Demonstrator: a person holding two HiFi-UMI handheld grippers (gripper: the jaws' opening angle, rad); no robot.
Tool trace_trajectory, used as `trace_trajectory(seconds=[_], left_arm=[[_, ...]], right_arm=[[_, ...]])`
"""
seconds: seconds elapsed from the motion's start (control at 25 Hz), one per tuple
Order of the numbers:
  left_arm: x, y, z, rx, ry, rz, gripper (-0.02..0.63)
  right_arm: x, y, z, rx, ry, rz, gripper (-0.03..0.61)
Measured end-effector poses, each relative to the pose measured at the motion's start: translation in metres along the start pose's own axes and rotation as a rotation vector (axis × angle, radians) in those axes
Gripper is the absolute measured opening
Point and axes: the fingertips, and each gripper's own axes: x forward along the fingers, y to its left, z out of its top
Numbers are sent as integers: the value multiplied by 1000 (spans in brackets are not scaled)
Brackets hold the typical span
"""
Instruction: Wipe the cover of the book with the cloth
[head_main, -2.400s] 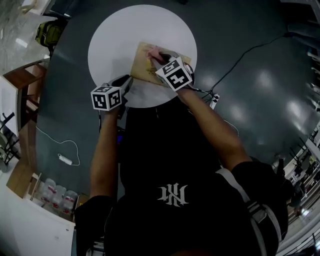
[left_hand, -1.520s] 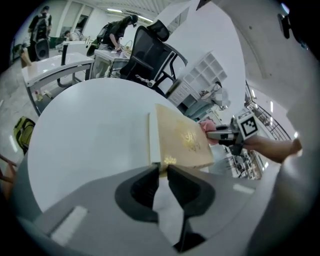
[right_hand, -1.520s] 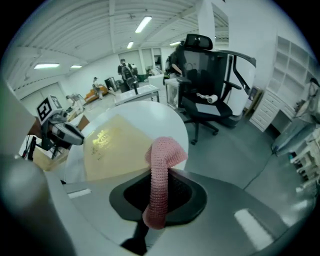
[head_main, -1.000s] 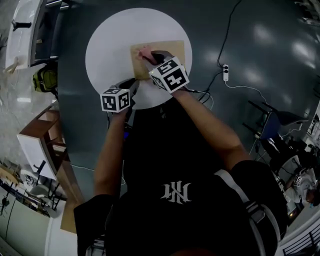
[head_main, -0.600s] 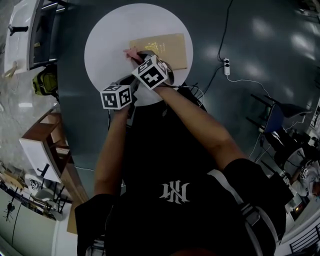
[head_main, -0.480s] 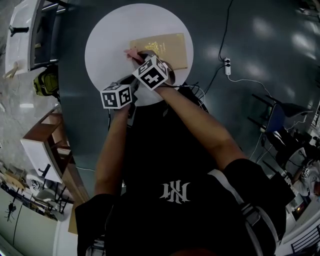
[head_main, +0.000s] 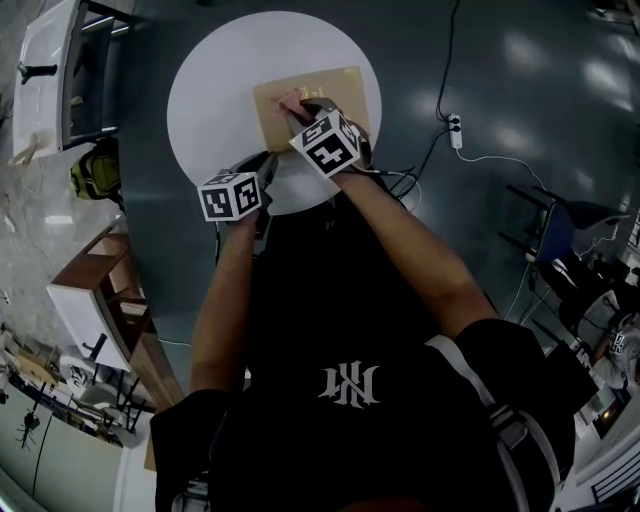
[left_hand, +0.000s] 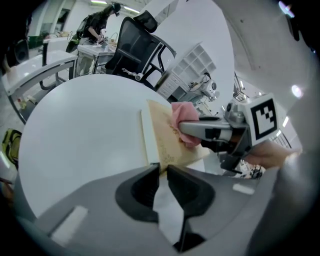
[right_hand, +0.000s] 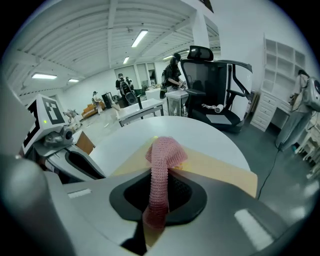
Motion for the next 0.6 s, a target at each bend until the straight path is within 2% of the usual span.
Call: trace_trajectory(seconds=[0.6], left_arm=[[1,-4,-1,13,20,9,55]], right_arm=[[-62,-104,-63,114,5,-179,37]])
